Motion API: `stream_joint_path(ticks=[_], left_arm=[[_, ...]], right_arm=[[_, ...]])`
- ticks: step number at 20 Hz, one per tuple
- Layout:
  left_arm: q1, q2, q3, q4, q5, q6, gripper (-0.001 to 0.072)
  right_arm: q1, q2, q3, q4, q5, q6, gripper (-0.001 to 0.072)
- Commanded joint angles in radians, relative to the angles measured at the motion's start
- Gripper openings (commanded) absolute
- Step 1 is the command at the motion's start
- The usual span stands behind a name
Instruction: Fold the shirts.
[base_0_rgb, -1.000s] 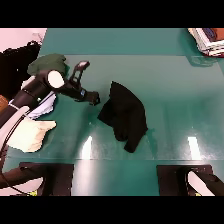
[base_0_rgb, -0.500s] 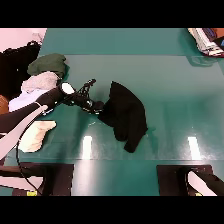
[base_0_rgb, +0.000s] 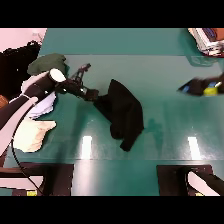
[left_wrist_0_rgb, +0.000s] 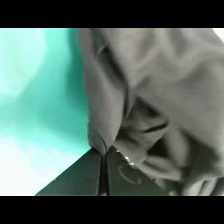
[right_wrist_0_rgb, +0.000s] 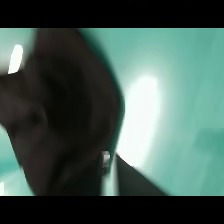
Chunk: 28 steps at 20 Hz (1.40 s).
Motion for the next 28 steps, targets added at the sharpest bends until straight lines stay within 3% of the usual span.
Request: stream_joint_path(ticks=[1,6,12,13,16,17,19,22,24,28], left_arm=[[0.021,0.018,0.067,0.063,-0.019,-0.001,0.0024],[0.021,0.016,0.066,0.071,-0.029,-0.003,0.0024],[0.021,0.016,0.066,0.072,-0.033,-0.025,0.0024],[0.021,0.016,0.066,0.074,-0.037,-0.025,0.0024],[0.022,0.017,0.07,0.106,-0.065,-0.026,0.0024],[0.029,0.022,0.077,0.112,-0.077,-0.029,0.0024],[0.066,0.051,0.116,0.149,-0.092,-0.06,0.0024],[0.136,0.145,0.222,0.219,-0.09,-0.077,0.0024],[0.163,0.216,0.301,0.264,-0.089,-0.076,0.0024],[0.164,0.346,0.425,0.299,-0.061,-0.068,0.0024]], right_arm=[[0.112,0.001,-0.313,0.076,-0.04,0.003,0.0382],[0.443,-0.084,-0.501,0.306,-0.323,0.005,0.0382],[0.654,-0.272,-0.401,0.388,-0.485,0.005,0.0379],[0.66,-0.296,-0.383,0.386,-0.492,0.005,0.0312],[0.649,-0.317,-0.346,0.385,-0.497,-0.029,0.0015],[0.634,-0.301,-0.336,0.377,-0.494,-0.032,0.0014],[0.58,-0.232,-0.311,0.292,-0.47,-0.007,0.0013],[0.422,-0.08,-0.217,0.01,-0.373,0.135,0.0013],[0.306,0.005,-0.121,-0.134,-0.307,0.172,0.0013],[0.096,0.133,0.087,-0.191,-0.282,0.151,0.0013]])
